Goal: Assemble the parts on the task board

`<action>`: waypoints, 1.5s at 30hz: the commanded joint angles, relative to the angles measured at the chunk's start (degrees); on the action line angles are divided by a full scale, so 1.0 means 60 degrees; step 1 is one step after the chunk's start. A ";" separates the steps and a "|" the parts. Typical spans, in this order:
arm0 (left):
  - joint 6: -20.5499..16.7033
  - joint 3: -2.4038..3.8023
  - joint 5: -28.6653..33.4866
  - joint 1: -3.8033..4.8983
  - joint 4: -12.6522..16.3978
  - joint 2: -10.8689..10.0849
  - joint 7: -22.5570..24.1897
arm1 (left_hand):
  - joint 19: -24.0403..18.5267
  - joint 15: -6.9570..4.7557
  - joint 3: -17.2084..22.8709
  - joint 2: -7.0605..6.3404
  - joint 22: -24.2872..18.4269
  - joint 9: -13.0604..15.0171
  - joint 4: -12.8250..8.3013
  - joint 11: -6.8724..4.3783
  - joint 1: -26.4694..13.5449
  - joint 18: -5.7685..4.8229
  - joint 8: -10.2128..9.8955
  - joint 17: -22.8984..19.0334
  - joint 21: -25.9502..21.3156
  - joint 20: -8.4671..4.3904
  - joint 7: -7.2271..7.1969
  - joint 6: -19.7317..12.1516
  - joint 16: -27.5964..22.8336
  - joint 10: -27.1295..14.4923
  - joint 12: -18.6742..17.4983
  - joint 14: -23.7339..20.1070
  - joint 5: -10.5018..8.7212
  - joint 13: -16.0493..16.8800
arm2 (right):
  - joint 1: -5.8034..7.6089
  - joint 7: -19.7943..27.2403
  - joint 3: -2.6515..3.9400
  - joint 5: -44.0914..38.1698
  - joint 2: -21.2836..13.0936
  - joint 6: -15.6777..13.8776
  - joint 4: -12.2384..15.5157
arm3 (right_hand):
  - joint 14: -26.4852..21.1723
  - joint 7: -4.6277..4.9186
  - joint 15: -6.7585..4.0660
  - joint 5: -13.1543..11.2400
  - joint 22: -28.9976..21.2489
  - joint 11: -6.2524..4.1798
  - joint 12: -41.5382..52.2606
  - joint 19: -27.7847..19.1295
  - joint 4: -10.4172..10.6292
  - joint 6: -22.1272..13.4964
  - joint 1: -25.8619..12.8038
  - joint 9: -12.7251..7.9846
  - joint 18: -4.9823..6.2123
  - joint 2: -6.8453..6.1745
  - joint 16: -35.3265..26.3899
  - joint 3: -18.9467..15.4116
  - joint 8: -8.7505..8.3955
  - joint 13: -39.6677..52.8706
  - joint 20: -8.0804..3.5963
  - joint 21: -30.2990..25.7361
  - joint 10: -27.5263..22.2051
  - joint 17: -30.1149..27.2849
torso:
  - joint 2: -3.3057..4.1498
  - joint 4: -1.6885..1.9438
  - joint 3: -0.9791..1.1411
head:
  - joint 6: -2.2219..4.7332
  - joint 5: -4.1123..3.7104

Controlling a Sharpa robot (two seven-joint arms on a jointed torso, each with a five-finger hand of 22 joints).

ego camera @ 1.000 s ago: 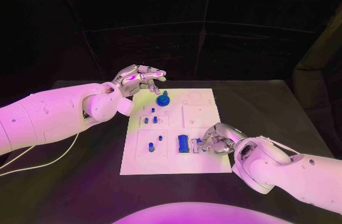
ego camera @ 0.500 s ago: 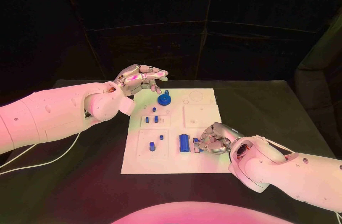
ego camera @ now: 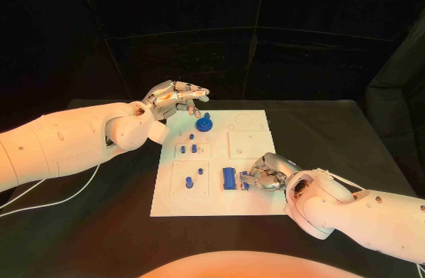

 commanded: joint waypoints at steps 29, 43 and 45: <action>0.0091 0.0003 -0.0076 0.0012 0.0048 -0.0045 0.0017 | 0.0039 -0.0026 -0.0057 0.0067 -0.0012 -0.0006 0.0000 0.0025 0.0017 0.0034 0.0050 -0.0015 -0.0060 0.0035 0.0018 -0.0057 0.0026 -0.0071 0.0043 -0.0072 0.0007 -0.0010 | 0.0017 0.2309 0.0001 0.0361 -0.0693 -0.0476 0.0177 | 0.0753 0.0457 0.0218 0.0172 -0.0334 0.0394 -0.0918 -0.0159 -0.0188 -0.1286 0.1491 0.0101 -0.0059 0.0394 -0.0260 -0.1476 -0.0730 -0.0627 0.0134 -0.0265 -0.0924 0.1393 | -0.0014 -0.0023 -0.0004 | -0.0020 0.0035; -0.0379 0.0002 0.0207 0.0004 -0.0176 0.0055 0.0914 | -0.0036 -0.0082 -0.0090 0.0207 -0.0055 0.0057 0.0003 -0.0092 0.0015 0.0052 0.0271 -0.0063 -0.0127 0.0017 -0.0131 0.0285 -0.0007 0.0214 0.0226 -0.0192 0.0006 0.0016 | 0.0828 0.6829 0.0181 0.6125 -0.1105 0.0276 -0.1111 | 0.1011 0.1038 0.0710 -0.0547 -0.6863 0.0931 -0.6782 -0.3232 -0.1036 -0.1505 0.2957 -0.0355 0.0999 0.0571 0.0669 -0.0435 -0.2089 -0.6317 0.0557 -0.6112 -0.4570 0.2515 | -0.0258 -0.0060 -0.0094 | 0.0354 -0.0252; -0.0394 0.0002 0.0301 0.0000 -0.0341 0.0131 0.1033 | -0.0308 -0.0103 -0.0070 0.0274 -0.0157 0.0065 0.0005 -0.0163 0.0006 0.0047 0.0334 -0.0230 -0.0326 0.0010 -0.0249 0.0466 -0.0361 0.0364 0.0184 -0.0556 0.0010 -0.0033 | 0.0909 0.7313 0.0329 0.6896 -0.0948 0.0607 -0.1493 | 0.1011 0.1223 0.1027 -0.0602 -0.7409 0.1056 -0.8200 -0.3771 -0.1054 -0.1545 0.3027 -0.0503 0.0974 0.0441 0.0669 -0.0136 -0.2340 -0.7443 0.0774 -0.7007 -0.4731 0.2515 | -0.0338 -0.0058 -0.0125 | 0.0413 -0.0290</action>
